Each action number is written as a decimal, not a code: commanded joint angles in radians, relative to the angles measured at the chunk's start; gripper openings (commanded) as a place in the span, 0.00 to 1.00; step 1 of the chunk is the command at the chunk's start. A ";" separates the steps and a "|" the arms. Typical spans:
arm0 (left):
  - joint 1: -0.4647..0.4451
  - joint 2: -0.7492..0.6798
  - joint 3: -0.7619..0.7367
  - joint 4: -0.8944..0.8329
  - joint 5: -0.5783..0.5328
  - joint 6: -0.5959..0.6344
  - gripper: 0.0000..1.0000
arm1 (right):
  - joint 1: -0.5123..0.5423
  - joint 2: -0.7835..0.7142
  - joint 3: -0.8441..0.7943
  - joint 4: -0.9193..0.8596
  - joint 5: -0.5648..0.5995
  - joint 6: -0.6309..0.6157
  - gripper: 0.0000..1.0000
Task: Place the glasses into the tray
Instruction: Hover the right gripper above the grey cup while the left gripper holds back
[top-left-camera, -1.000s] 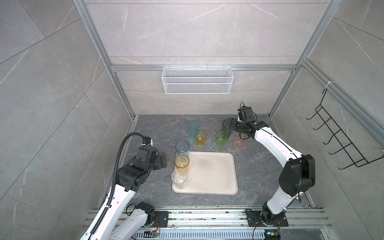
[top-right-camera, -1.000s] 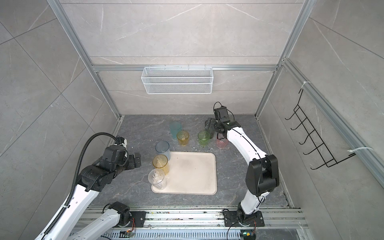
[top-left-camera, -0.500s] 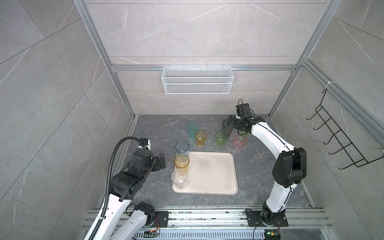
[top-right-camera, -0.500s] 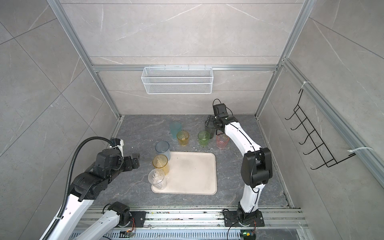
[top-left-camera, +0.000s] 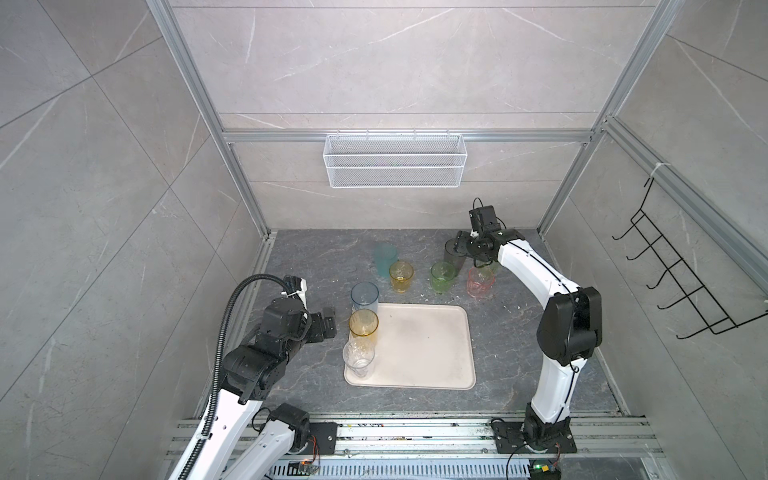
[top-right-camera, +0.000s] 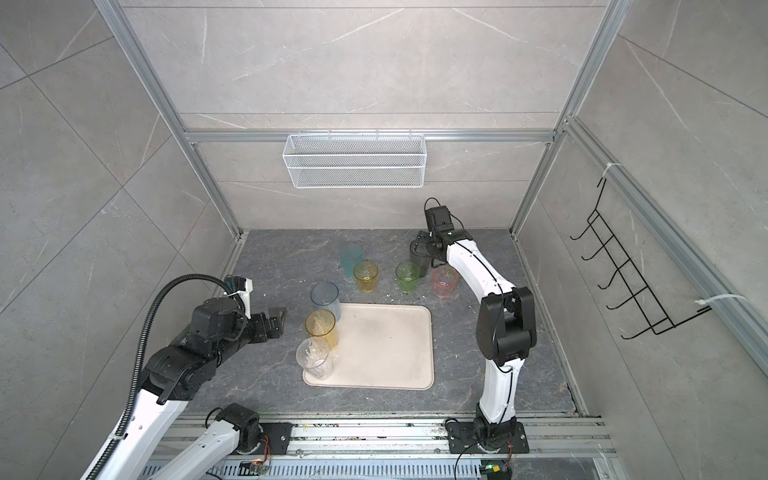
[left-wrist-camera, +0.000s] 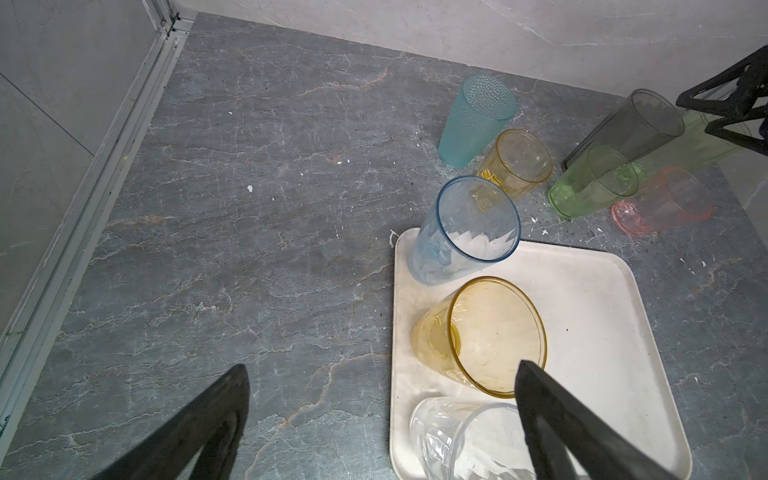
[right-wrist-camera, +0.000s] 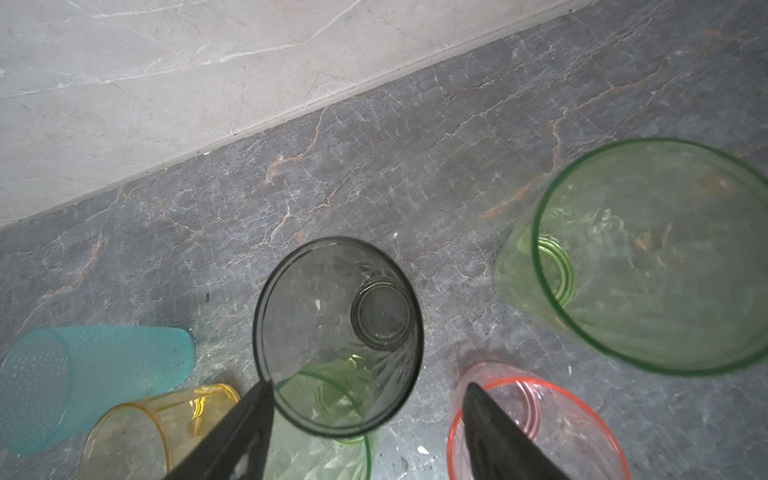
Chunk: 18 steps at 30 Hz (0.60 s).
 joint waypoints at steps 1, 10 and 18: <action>0.005 -0.004 -0.002 0.034 0.021 0.032 1.00 | -0.007 0.029 0.037 -0.029 0.001 -0.004 0.70; 0.005 -0.003 -0.002 0.034 0.011 0.035 1.00 | -0.019 0.064 0.065 -0.034 -0.007 -0.017 0.56; 0.006 0.004 -0.002 0.034 0.014 0.035 1.00 | -0.022 0.077 0.070 -0.032 -0.005 -0.039 0.49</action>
